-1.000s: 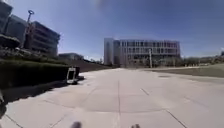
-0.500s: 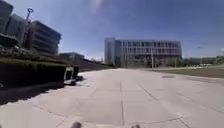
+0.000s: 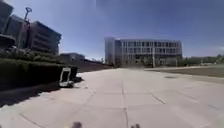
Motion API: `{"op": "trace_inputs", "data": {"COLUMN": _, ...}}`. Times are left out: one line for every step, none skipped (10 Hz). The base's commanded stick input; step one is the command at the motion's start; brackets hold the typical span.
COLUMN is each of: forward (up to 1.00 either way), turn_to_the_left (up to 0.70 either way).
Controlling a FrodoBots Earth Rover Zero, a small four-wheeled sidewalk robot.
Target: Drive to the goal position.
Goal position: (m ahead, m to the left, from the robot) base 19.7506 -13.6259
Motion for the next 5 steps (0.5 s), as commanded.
{"op": "trace_inputs", "data": {"forward": 0.70, "turn_to_the_left": 0.00}}
{"op": "trace_inputs", "data": {"forward": 0.70, "turn_to_the_left": 0.00}}
{"op": "trace_inputs", "data": {"forward": 0.70, "turn_to_the_left": 0.00}}
{"op": "trace_inputs", "data": {"forward": 0.70, "turn_to_the_left": 0.00}}
{"op": "trace_inputs", "data": {"forward": 0.70, "turn_to_the_left": 0.00}}
